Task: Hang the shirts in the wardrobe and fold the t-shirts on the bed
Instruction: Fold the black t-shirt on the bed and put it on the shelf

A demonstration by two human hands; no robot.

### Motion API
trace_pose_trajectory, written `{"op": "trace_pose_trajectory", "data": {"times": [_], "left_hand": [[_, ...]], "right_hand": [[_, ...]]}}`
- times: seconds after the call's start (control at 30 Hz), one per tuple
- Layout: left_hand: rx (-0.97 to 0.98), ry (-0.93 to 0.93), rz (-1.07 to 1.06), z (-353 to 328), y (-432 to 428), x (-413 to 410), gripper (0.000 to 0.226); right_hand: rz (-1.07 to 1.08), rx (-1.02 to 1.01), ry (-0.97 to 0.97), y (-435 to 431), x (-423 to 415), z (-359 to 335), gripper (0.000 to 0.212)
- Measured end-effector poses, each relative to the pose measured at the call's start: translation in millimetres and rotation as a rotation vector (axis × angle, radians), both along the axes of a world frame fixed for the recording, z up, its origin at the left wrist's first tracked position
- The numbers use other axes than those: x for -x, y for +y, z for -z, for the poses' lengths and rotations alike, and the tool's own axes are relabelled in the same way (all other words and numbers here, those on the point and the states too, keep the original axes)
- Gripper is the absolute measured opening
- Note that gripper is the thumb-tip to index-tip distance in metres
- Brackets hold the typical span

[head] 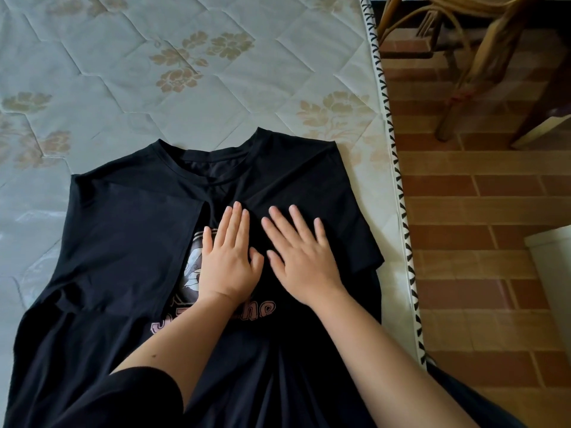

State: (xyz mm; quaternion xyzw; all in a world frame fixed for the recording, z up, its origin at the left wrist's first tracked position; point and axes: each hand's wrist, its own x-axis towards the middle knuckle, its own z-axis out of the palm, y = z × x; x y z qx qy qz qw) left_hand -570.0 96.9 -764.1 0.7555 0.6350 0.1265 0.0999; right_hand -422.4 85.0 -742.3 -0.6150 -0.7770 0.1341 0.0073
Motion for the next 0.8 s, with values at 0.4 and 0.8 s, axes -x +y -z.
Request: {"op": "trace_pose_trajectory", "data": {"times": [0.4,0.8], "left_hand": [[-0.037,0.021,-0.012,1.5,0.3,1.1,0.069],[0.002,0.125,0.012,0.8,-1.0,2.0,0.064]], "right_hand": [[0.301,0.045,-0.151,18.7,-69.4,-5.0,0.075],[-0.051,-0.051,0.136,24.0,37.3,4.4,0.055]]}}
